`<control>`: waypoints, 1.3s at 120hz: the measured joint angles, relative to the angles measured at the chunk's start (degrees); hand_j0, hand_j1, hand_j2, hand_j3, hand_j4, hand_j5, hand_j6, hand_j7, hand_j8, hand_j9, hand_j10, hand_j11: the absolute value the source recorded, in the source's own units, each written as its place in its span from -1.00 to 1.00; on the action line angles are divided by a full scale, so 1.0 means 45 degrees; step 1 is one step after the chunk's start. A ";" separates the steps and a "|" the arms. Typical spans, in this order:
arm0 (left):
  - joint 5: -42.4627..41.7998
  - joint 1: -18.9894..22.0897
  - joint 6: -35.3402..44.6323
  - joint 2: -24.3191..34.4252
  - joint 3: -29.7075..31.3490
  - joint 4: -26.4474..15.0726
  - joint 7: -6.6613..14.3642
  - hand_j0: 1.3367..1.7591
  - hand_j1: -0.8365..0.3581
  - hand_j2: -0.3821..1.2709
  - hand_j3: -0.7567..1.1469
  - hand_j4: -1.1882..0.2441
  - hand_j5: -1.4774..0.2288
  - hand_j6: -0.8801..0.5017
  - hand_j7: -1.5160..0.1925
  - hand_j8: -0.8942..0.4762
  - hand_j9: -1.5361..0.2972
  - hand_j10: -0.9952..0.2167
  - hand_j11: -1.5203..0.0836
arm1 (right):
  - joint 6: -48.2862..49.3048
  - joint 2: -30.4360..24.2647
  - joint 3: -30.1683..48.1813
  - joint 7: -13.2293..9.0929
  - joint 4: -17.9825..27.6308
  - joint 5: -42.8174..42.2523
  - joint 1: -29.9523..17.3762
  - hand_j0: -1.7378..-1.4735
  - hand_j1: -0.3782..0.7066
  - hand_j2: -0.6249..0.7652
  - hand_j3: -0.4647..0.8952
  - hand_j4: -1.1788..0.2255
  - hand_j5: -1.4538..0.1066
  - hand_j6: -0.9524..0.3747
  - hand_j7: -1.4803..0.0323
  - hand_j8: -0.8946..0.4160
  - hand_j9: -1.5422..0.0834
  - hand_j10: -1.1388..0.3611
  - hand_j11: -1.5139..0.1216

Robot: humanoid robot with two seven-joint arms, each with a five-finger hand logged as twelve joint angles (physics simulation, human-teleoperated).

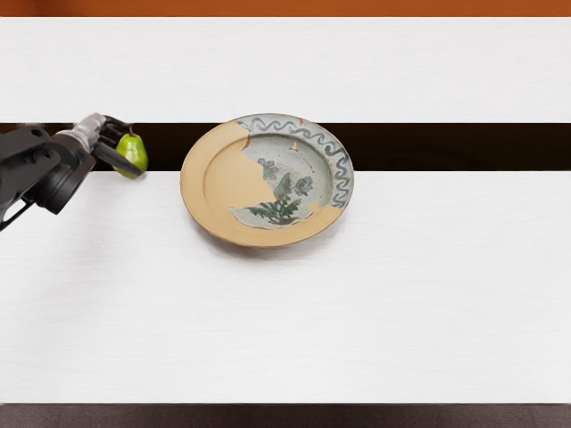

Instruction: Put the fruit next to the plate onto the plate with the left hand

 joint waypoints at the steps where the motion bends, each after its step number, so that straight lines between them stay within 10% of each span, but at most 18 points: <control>1: 0.0000 0.0000 -0.0001 -0.0011 0.0002 0.0005 -0.0004 0.52 0.26 -0.45 -0.21 0.16 0.18 -0.25 0.22 -0.22 0.16 0.04 0.31 | 0.0000 0.0000 0.0000 0.0000 0.0000 0.0000 0.0000 -0.40 -0.93 -0.10 -0.32 0.67 0.85 0.42 0.94 0.35 0.88 0.51 0.84; 156: -0.0619 -0.0150 -0.0891 0.0221 -0.0271 -0.0783 0.0081 0.50 0.02 -0.30 -0.21 0.07 -0.23 -0.22 -0.20 -0.16 -0.23 -0.20 -0.14 | 0.0000 0.0000 0.0000 0.0000 0.0000 0.0000 0.0000 -0.40 -0.93 -0.10 -0.32 0.67 0.85 0.42 0.94 0.35 0.88 0.51 0.84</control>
